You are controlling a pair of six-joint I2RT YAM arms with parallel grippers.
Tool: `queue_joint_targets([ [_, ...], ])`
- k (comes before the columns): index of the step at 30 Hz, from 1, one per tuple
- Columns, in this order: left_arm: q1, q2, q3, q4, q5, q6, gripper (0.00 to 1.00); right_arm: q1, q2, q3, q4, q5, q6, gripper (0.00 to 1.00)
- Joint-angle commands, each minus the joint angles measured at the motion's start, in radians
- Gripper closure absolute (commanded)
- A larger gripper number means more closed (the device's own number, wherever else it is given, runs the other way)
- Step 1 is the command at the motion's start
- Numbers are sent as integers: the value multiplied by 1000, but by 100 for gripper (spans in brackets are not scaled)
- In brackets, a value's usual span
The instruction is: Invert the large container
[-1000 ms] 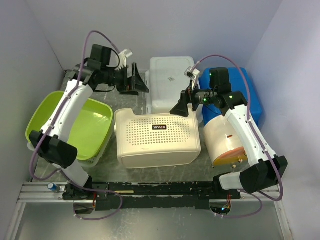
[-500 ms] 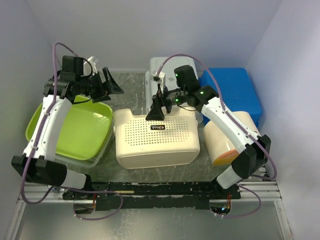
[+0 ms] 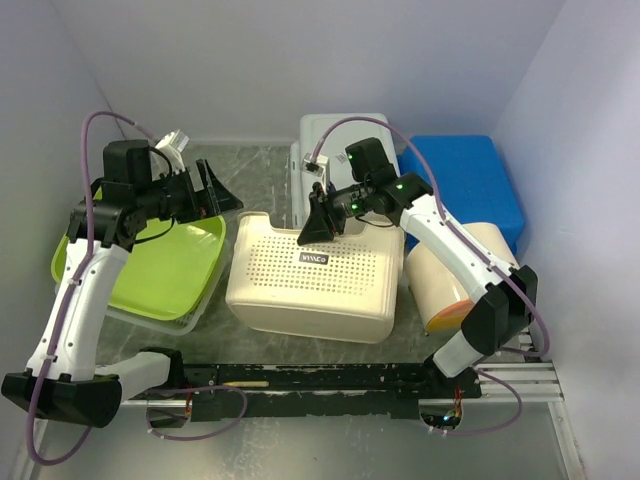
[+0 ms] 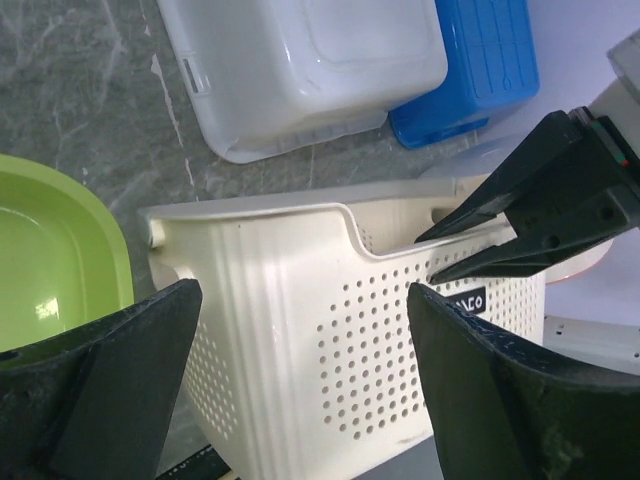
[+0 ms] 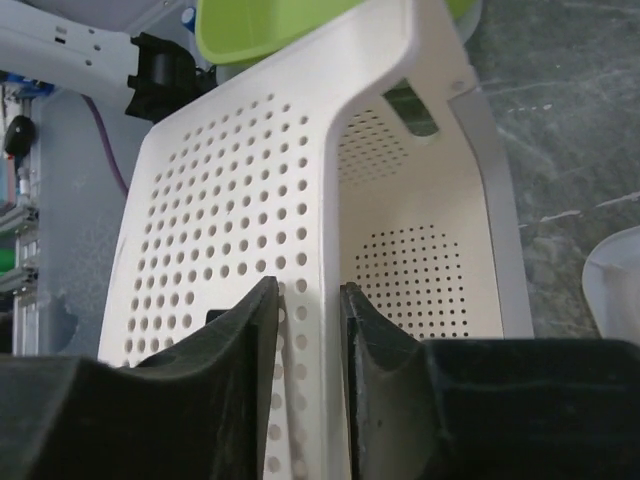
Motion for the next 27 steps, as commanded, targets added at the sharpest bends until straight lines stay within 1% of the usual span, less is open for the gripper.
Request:
queue_joint_targets([
  [1,-6,0,5,51,29,81,5,-7,51,35,-115,11,-49,78],
  [4,-10,-9,-7,40,26,104,6,-41,87,49,-112,-36,7,88],
  [6,-15,-9,-7,12,24,117,6,-71,105,47,-100,-83,59,99],
  [9,-22,-24,-26,-23,36,118,6,-129,115,14,-50,-159,136,100],
  [13,-45,-114,-112,8,75,96,7,-172,116,-40,22,-220,223,100],
  [14,-65,-123,-110,-19,54,98,8,-179,118,-54,35,-230,239,100],
  [17,-174,-164,-81,-109,-105,64,8,-202,130,-107,93,-259,303,100],
  [18,-199,-193,-87,-117,-137,49,7,-212,139,-120,114,-275,323,100],
  [20,-211,-263,-125,-113,-157,31,6,-235,152,-143,156,-309,372,100],
  [22,-211,-308,-193,-109,-159,24,5,-256,141,-192,276,-347,509,100],
  [25,-211,-351,-264,-85,-124,16,6,-291,109,-295,571,-400,753,100],
  [27,-211,-373,-291,-58,-107,20,5,-310,98,-336,715,-417,884,100],
])
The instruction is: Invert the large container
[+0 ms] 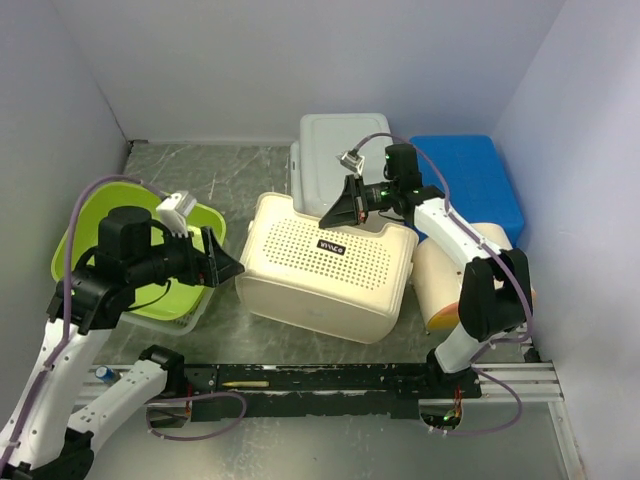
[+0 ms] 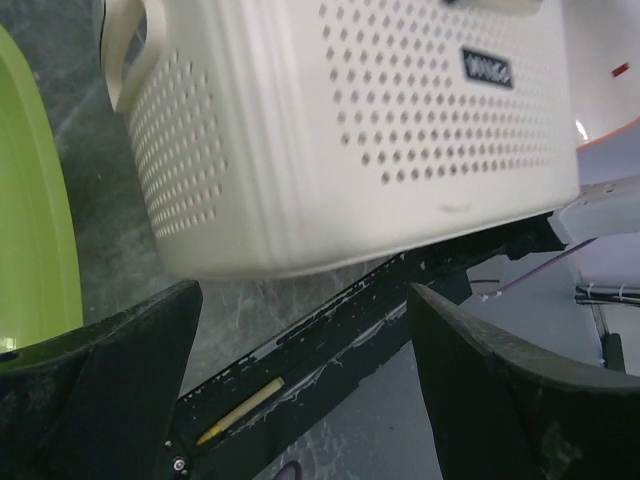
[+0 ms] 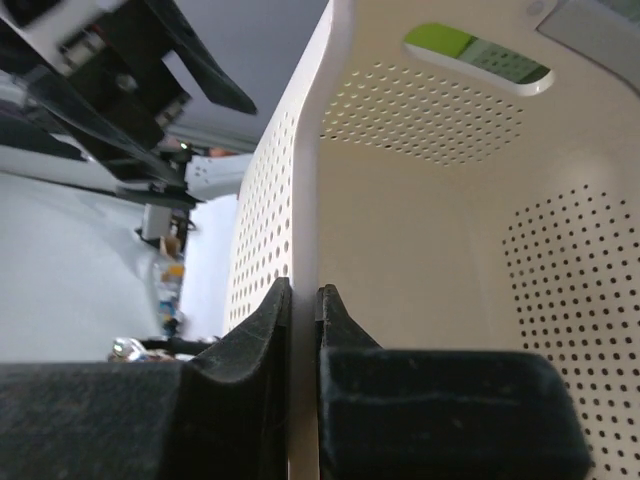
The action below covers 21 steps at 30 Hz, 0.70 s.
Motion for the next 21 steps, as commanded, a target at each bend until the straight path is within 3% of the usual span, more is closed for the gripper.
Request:
queue_joint_targets([
  [1,-5,-20,-70,27,12,-7,5,-59,10,-126,390,20,348,100],
  [7,-5,-41,-91,34,63,39,6,-67,33,-175,700,-1,631,100],
  [12,-5,-106,-151,151,30,-22,5,-99,74,-218,882,9,808,100],
  [21,-5,-121,-212,364,101,-259,9,-109,224,-337,1581,69,1338,100],
])
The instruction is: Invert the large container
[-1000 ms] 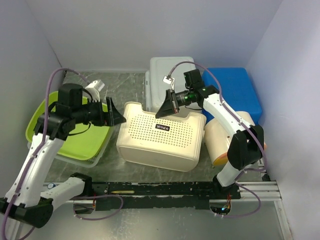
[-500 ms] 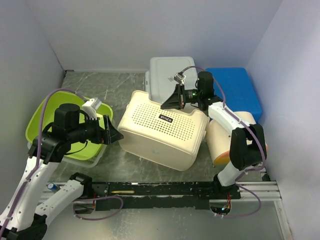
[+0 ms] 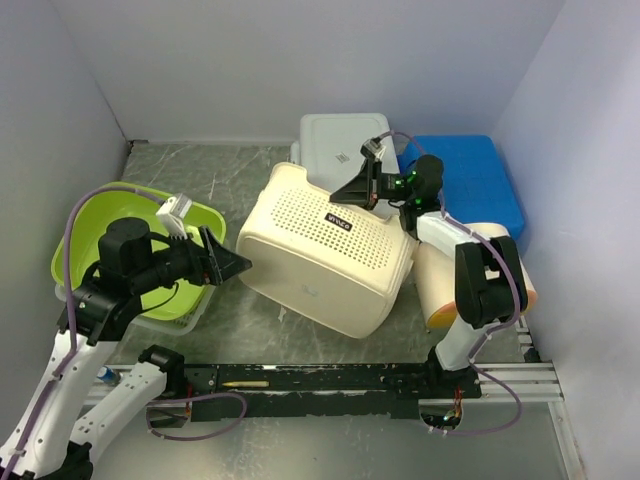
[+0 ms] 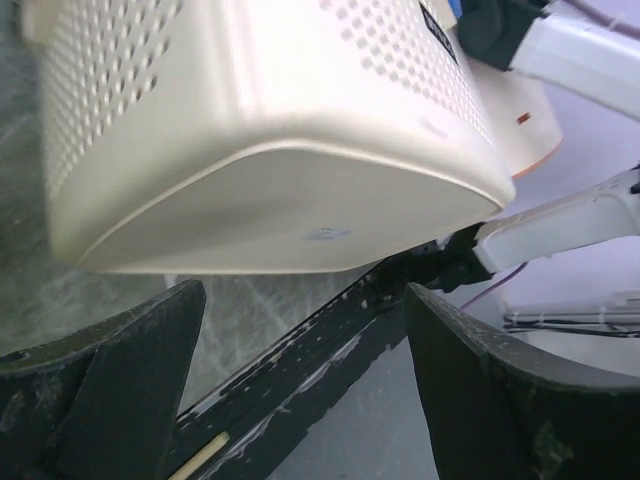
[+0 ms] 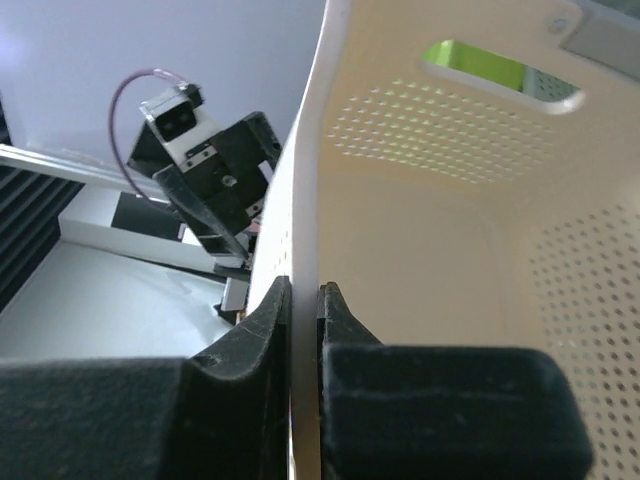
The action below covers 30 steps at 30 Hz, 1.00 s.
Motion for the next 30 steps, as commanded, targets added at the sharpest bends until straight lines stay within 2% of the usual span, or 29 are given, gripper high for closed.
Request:
queue_joint_targets([
  [1,-4,-9,-32,175,62,-131,8,-8,167,-103,506,61,388,100],
  [4,-6,47,-24,205,134,-202,10,-7,225,-109,730,81,554,100],
  [7,-11,60,-11,199,134,-253,11,-8,263,-109,830,98,626,100],
  [13,-13,55,86,133,112,-250,10,-8,253,-110,775,113,583,100],
  [17,-13,73,180,81,80,-195,9,-4,217,-101,640,89,483,100],
  [20,-13,99,221,23,23,-134,10,4,167,-74,334,63,253,100],
  [21,-13,108,235,7,0,-114,10,7,142,-60,167,61,139,100],
  [22,-13,116,247,-5,-24,-102,10,6,114,-26,-32,69,-27,100],
  [24,-13,131,269,-34,-94,-92,9,7,77,99,-629,145,-455,100],
  [25,-13,139,276,-44,-125,-81,9,9,79,212,-882,231,-649,100],
  [26,-12,148,283,-50,-159,-78,9,13,85,255,-1052,264,-773,100],
  [30,-12,200,297,-69,-197,-37,9,13,101,315,-1207,388,-885,100],
])
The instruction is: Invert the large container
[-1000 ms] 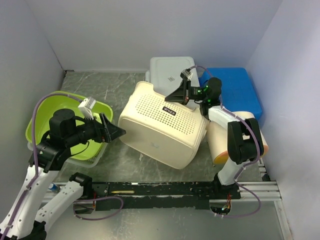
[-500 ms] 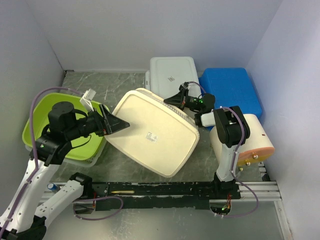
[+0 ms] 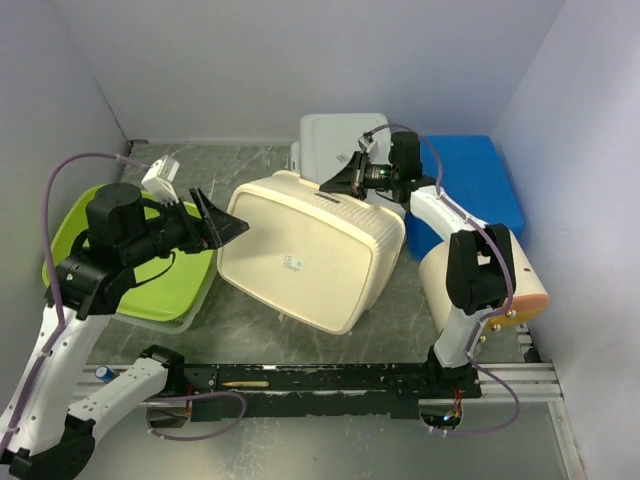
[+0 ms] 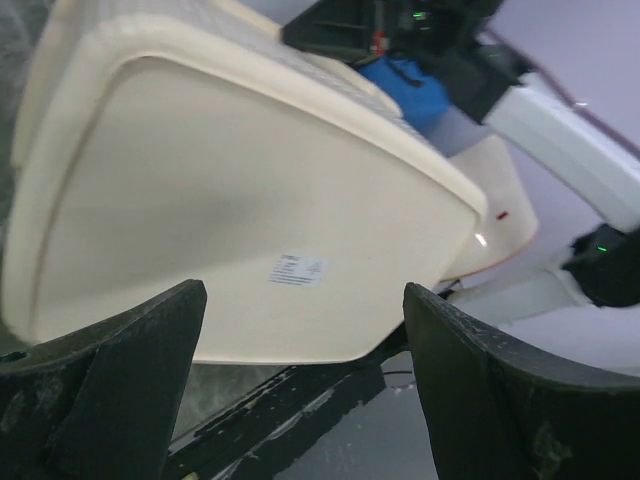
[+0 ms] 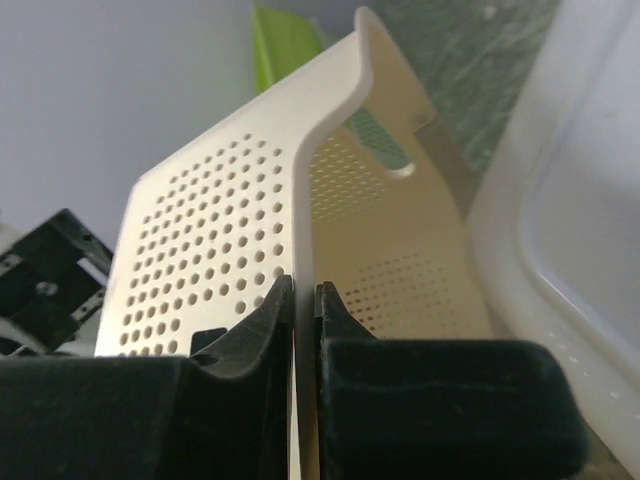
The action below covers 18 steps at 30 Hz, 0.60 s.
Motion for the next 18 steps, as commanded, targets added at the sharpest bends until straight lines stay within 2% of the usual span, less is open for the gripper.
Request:
queue_joint_targets([
  [1,-1,57,38,-62,-100,78,9,1,-9,62,-579,193,-446,94],
  [4,-1,82,38,-66,-116,102,8,3,-19,68,-623,261,-485,73],
  [11,-1,103,-6,-15,-119,125,8,6,-62,123,-705,404,-530,36],
  [12,-1,104,-9,-7,-117,127,8,7,-76,133,-710,420,-529,29],
  [14,-1,110,-13,4,-103,132,8,13,-113,154,-719,463,-530,8],
  [18,-2,129,-21,9,-69,161,8,20,-182,227,-773,577,-535,0],
])
